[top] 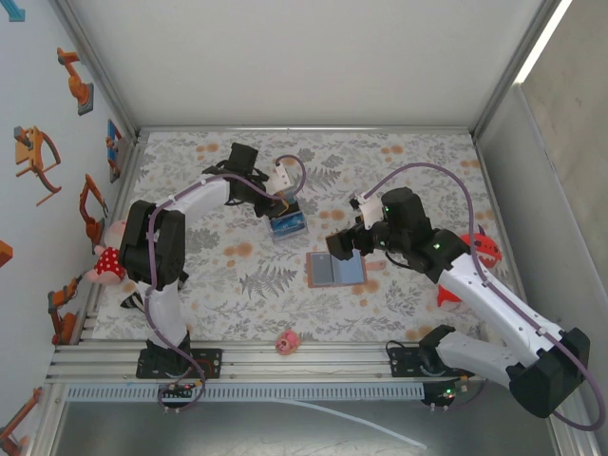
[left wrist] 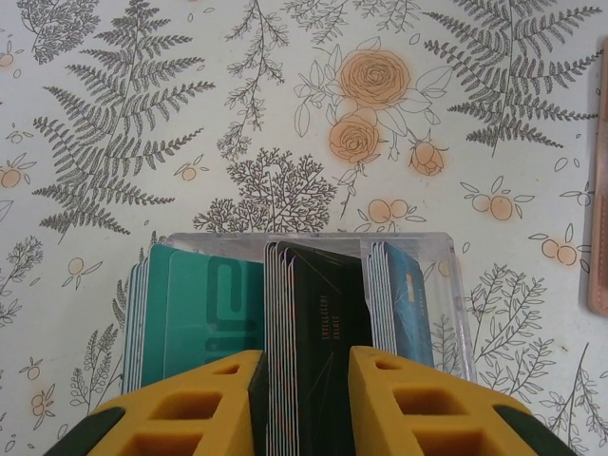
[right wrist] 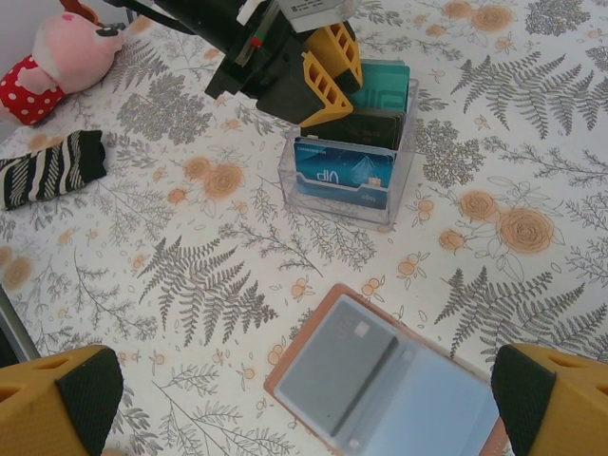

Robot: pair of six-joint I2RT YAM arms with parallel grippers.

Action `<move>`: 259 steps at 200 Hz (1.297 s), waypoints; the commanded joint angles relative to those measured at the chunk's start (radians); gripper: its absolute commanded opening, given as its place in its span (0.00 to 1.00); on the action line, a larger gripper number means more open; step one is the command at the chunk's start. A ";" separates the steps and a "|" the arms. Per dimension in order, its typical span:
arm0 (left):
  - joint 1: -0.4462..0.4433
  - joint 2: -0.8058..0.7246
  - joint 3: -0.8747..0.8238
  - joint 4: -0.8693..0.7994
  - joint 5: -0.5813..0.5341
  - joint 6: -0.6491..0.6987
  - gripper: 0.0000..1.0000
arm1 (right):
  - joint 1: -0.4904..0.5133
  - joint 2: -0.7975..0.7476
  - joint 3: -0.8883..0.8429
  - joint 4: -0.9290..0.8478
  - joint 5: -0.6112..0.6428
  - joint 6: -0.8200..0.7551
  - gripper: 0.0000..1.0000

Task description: Take the credit cards out of the card holder

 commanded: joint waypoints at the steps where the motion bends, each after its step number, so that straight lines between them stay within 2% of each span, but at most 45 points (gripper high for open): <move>1: 0.003 -0.005 0.033 -0.035 0.016 0.004 0.30 | -0.003 0.019 0.040 0.012 -0.005 0.031 0.99; 49: -0.010 -0.116 -0.010 -0.005 0.028 -0.044 0.31 | 0.008 0.063 0.034 0.015 0.041 0.079 0.97; 76: -0.022 -0.236 -0.106 0.080 0.022 -0.108 0.32 | 0.046 0.107 0.039 -0.019 0.142 0.104 0.91; 93: -0.030 -0.326 -0.192 0.165 0.010 -0.166 0.50 | 0.082 0.149 0.052 -0.055 0.226 0.129 0.87; 103: -0.034 -0.384 -0.245 0.216 -0.005 -0.204 0.52 | 0.109 0.182 0.065 -0.081 0.276 0.152 0.82; 115: -0.038 -0.451 -0.312 0.278 -0.039 -0.260 0.63 | 0.148 0.225 0.081 -0.116 0.347 0.180 0.76; 137: -0.051 -0.578 -0.441 0.398 -0.166 -0.374 0.84 | 0.211 0.297 0.098 -0.146 0.417 0.235 0.68; 144: -0.057 -0.620 -0.478 0.424 -0.212 -0.408 0.87 | 0.225 0.317 0.100 -0.147 0.419 0.252 0.66; 152: -0.061 -0.665 -0.520 0.451 -0.265 -0.457 0.99 | 0.243 0.340 0.100 -0.150 0.423 0.269 0.65; 207: -0.062 -0.934 -0.728 0.487 -0.574 -0.791 0.97 | 0.302 0.474 0.098 -0.142 0.432 0.337 0.62; 239: -0.053 -1.029 -0.785 0.458 -0.733 -0.973 0.97 | 0.325 0.554 0.124 -0.162 0.446 0.341 0.59; 259: -0.043 -1.070 -0.805 0.444 -0.793 -1.036 0.97 | 0.337 0.597 0.137 -0.162 0.446 0.342 0.55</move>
